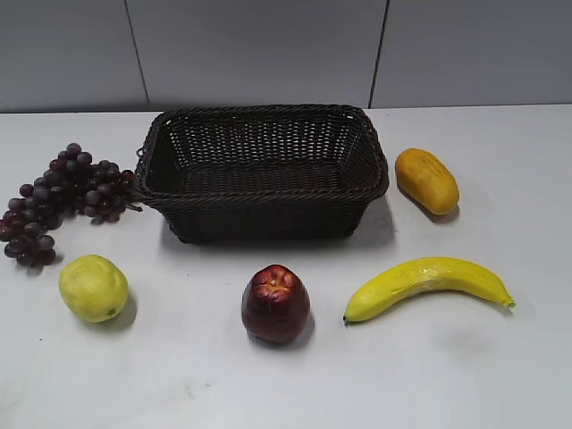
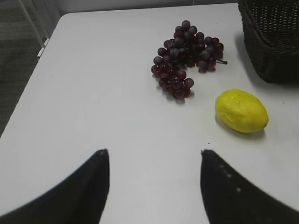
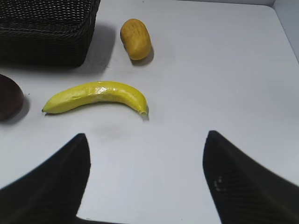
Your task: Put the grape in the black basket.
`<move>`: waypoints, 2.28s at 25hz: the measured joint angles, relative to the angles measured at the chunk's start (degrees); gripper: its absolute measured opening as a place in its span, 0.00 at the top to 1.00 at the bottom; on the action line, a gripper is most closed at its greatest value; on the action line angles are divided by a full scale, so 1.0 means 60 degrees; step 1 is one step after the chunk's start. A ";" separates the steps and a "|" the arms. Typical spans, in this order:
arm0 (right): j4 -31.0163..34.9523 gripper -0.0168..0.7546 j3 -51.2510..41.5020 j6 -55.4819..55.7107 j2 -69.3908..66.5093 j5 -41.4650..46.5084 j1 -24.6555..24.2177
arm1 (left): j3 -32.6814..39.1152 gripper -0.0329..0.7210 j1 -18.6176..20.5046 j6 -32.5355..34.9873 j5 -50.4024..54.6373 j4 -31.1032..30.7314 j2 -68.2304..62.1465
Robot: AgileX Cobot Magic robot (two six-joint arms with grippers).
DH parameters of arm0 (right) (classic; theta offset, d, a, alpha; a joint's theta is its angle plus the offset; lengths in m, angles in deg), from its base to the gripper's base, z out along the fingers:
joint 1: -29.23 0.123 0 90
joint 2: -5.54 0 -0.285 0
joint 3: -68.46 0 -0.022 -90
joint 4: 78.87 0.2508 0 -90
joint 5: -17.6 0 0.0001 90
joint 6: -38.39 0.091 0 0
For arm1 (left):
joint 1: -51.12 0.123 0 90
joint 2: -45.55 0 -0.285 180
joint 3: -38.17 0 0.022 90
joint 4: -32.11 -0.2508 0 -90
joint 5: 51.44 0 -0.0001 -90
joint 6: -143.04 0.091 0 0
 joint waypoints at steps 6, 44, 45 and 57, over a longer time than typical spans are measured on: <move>0.0000 0.24 0.0000 0.0000 0.0000 0.0000 0.0000 | 0.0000 0.36 0.0000 0.0000 0.0000 0.0000 0.0000; 0.0000 0.24 0.0000 0.0000 0.0000 0.0000 0.0000 | -0.0552 0.09 0.0000 0.0000 -0.4396 0.0263 -0.6488; 0.0000 0.24 0.0000 0.0000 0.0000 0.0000 0.0000 | -0.0668 0.10 0.0000 0.0000 -0.4650 0.0322 -0.7033; 0.0000 0.24 0.0000 0.0000 0.0000 0.0007 0.0000 | -0.4773 0.10 0.0000 0.0964 -0.4221 0.0394 -1.3758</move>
